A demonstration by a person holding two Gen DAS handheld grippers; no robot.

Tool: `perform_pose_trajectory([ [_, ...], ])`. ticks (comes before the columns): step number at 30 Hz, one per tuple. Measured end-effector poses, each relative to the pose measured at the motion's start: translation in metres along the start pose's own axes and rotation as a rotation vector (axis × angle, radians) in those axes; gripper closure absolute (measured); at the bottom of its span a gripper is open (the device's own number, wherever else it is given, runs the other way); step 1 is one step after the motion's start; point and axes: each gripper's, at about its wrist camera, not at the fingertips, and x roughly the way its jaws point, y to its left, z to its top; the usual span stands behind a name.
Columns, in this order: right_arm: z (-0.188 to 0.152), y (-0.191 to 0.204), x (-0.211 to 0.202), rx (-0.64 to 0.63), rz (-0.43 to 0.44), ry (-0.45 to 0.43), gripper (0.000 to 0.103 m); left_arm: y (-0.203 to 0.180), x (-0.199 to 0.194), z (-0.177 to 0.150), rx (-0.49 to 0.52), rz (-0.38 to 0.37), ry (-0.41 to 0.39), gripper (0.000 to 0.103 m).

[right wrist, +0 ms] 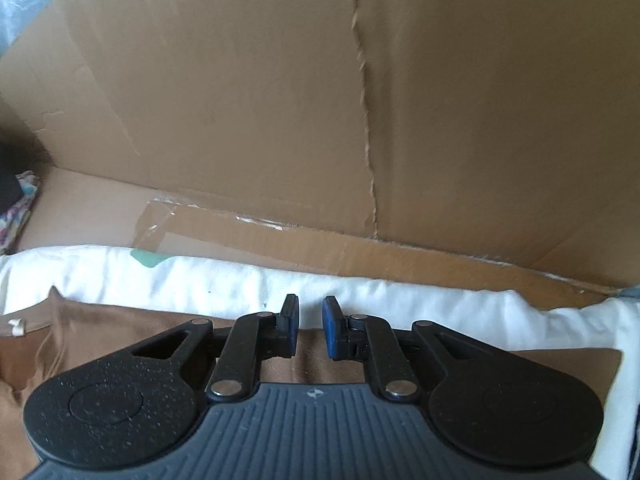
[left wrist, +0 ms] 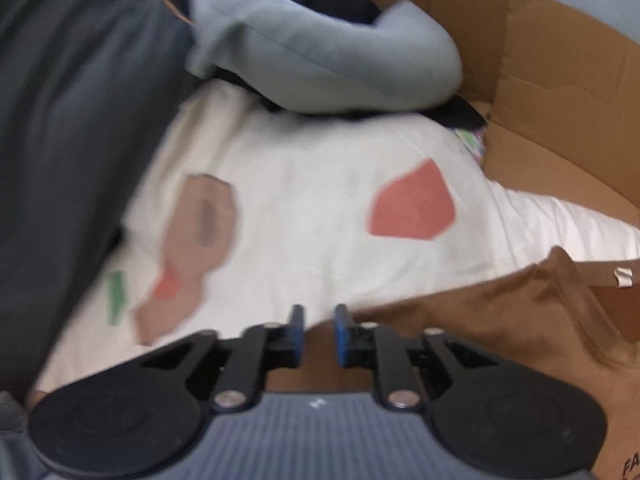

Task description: Fold clothes

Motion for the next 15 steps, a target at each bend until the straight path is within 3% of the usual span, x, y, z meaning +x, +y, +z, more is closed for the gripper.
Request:
perform_pose_trajectory([
  [9,-0.010,-0.030,-0.052,0.006,0.042,-0.014,0.082,0.061,-0.057,-0.008,-0.043,0.044,0.005,0.083],
  [15,-0.030,-0.045,-0.091,0.005,0.074,-0.024,0.082,0.086,-0.097,-0.031,-0.063,0.058,0.024,0.083],
])
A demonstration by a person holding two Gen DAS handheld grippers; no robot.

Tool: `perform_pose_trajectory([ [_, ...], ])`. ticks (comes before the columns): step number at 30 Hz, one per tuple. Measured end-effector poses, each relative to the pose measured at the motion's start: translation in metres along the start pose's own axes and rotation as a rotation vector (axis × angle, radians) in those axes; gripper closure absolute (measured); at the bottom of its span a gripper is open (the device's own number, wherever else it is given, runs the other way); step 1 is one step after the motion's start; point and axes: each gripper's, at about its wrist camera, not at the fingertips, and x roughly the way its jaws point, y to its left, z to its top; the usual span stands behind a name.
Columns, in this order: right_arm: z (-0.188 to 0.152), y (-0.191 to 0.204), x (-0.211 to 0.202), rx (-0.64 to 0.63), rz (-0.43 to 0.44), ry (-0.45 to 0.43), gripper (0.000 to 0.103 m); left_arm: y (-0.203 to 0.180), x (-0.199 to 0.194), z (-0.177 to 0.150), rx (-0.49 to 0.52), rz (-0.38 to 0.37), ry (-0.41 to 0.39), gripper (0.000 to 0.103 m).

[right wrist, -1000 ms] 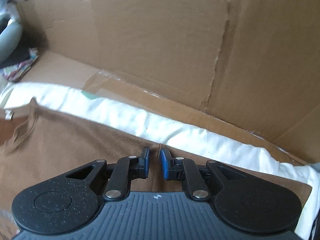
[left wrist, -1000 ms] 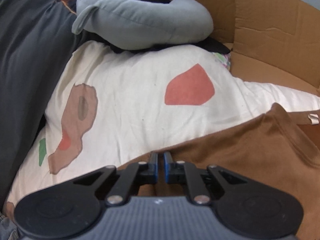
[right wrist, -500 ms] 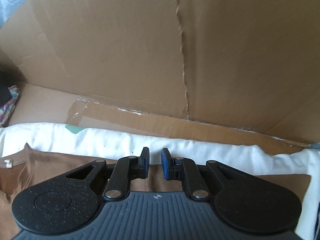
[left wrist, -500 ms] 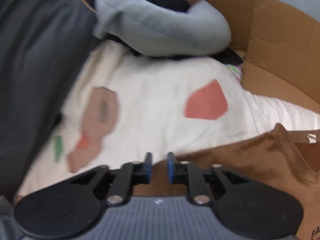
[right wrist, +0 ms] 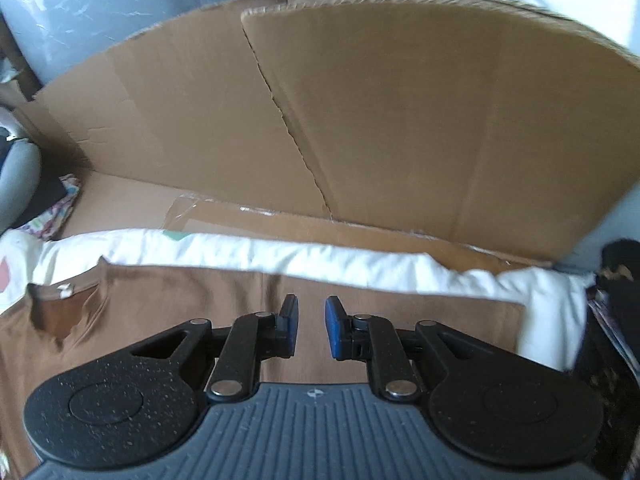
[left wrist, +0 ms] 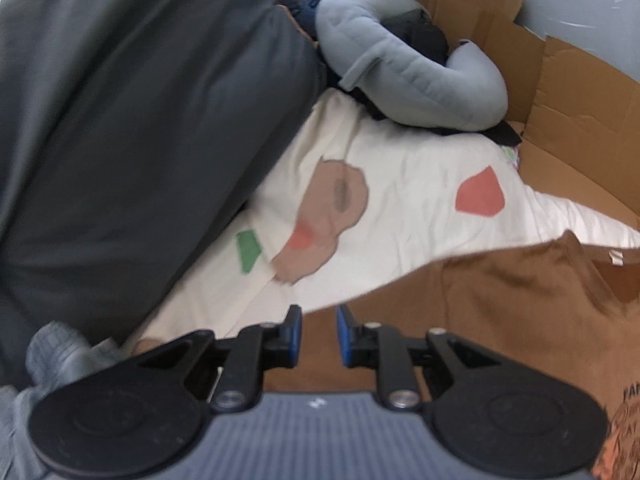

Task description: Fold clothes

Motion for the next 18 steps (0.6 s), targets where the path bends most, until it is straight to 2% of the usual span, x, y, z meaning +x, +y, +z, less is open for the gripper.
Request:
perform_pose_trajectory([
  [7,-0.033,-0.006,-0.051,-0.060,0.036,-0.001,0.081,0.024,-0.027,-0.041,-0.015,0.021,0.036,0.082],
  [14,-0.059,-0.010,-0.098,-0.114,0.052,-0.009,0.080,0.030,-0.029,-0.079,0.014,0.036,0.083,0.081],
  [16,-0.066,-0.011,-0.109,-0.121,0.055,-0.012,0.078,0.030,-0.029,-0.089,0.024,0.028,0.082,0.076],
  [18,-0.075,-0.012,-0.117,-0.121,0.055,-0.010,0.071,0.029,-0.027,-0.100,0.040,0.020,0.077,0.066],
])
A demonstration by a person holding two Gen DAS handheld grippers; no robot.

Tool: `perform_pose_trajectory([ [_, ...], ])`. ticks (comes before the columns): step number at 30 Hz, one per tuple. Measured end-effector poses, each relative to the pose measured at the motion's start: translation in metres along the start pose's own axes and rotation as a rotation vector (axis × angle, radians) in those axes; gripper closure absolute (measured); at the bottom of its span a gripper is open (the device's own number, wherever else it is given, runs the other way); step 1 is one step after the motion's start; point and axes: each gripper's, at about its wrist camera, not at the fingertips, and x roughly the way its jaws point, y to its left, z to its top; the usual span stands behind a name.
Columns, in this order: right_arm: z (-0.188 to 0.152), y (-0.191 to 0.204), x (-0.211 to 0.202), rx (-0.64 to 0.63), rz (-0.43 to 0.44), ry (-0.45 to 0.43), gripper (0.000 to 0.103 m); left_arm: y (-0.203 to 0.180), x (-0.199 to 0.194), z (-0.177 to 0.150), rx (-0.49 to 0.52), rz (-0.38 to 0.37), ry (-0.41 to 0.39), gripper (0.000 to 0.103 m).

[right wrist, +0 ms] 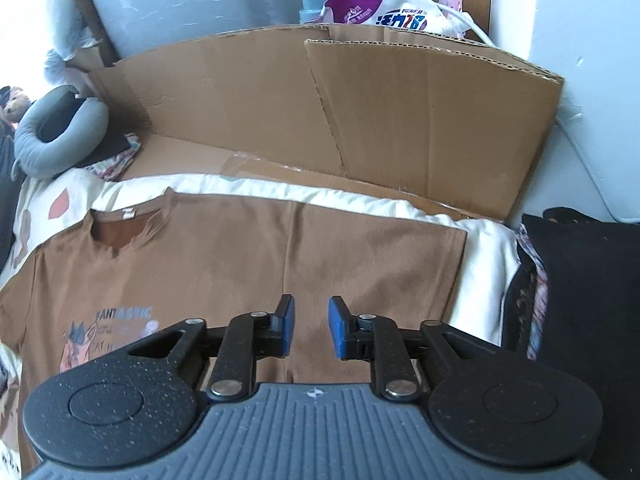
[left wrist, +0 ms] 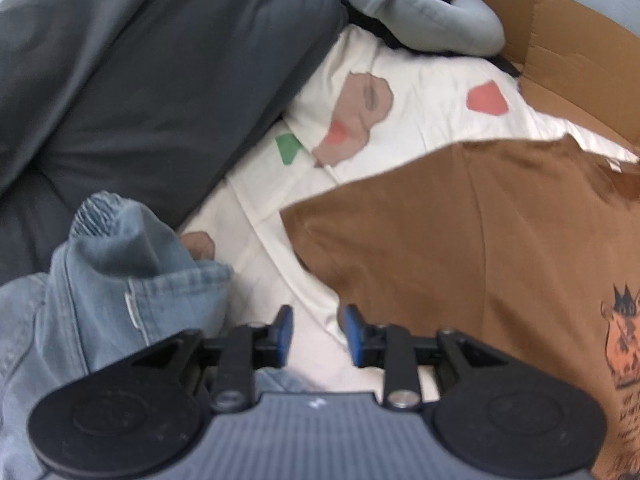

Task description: Fold clothes

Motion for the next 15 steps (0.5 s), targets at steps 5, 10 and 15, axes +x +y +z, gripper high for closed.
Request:
perform_pose_trajectory([
  [5,-0.025,0.005,-0.012,0.013,0.009,0.010,0.069,-0.012,0.014,-0.022,0.036,-0.019,-0.004,0.058],
  [10,-0.049,0.016,-0.014,-0.039,-0.021,0.011,0.067,-0.029,0.033,-0.035,0.112,-0.006,0.018,0.054],
  [15,-0.064,0.033,-0.009,-0.121,-0.013,0.020,0.066,-0.034,0.052,-0.039,0.115,0.008,0.039,0.054],
])
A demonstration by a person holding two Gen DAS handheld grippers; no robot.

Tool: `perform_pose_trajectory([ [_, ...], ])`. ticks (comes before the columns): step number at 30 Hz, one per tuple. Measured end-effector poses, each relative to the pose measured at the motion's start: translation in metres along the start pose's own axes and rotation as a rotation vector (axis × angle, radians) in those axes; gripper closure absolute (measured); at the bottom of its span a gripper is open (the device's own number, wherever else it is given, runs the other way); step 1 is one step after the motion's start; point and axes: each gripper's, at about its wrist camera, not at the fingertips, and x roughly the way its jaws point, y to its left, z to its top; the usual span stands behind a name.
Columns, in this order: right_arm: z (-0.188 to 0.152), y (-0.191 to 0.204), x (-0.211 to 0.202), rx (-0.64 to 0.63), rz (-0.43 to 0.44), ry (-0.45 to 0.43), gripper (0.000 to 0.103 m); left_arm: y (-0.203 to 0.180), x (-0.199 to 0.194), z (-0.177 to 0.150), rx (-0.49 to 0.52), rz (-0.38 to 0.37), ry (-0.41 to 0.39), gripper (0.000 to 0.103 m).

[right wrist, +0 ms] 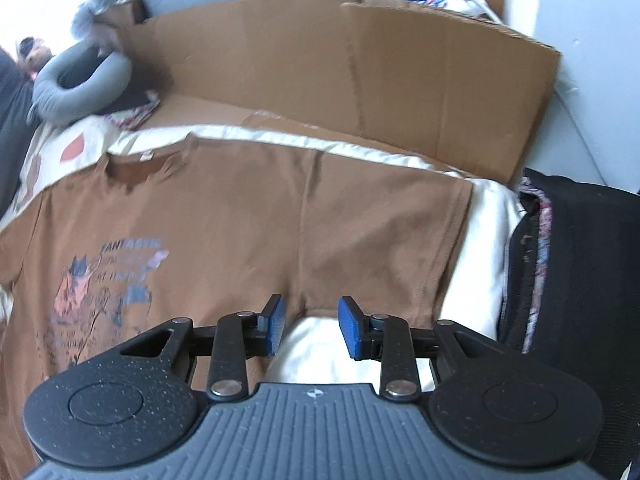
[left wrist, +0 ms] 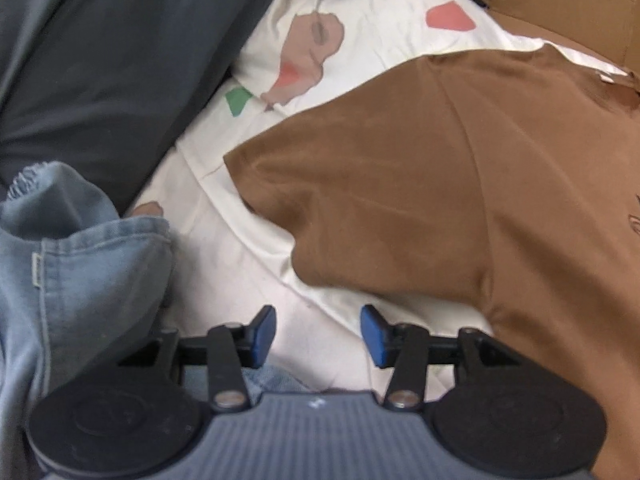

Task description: Fold clothes

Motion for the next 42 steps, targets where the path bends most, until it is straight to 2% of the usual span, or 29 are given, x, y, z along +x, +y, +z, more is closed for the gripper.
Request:
perform_pose_trajectory([
  [4,-0.007,0.015,0.005,-0.056,0.021,0.006,0.066,0.004,0.007,0.004,-0.031,0.007,-0.004,0.054],
  [9,-0.013,0.023,0.011,-0.066,0.043,0.020,0.066,0.014,0.001,0.013,-0.080,0.010,-0.037,0.053],
  [18,-0.019,0.019,0.013,-0.040,0.046,0.024,0.066,0.020,-0.011,0.037,-0.175,-0.055,-0.110,0.054],
  [27,-0.024,0.014,0.019,-0.040,0.039,0.037,0.066,-0.008,0.006,0.043,-0.166,-0.087,-0.101,0.053],
  [33,-0.027,0.011,0.022,-0.042,0.037,0.042,0.066,-0.024,0.007,0.042,-0.122,-0.095,-0.125,0.055],
  [37,-0.029,0.010,0.024,-0.041,0.038,0.046,0.066,-0.026,0.008,0.044,-0.145,-0.110,-0.145,0.056],
  [40,-0.030,0.009,0.025,-0.040,0.038,0.048,0.066,-0.026,0.010,0.047,-0.176,-0.120,-0.145,0.064],
  [42,-0.031,0.009,0.025,-0.041,0.037,0.049,0.066,-0.024,0.011,0.049,-0.205,-0.126,-0.138,0.078],
])
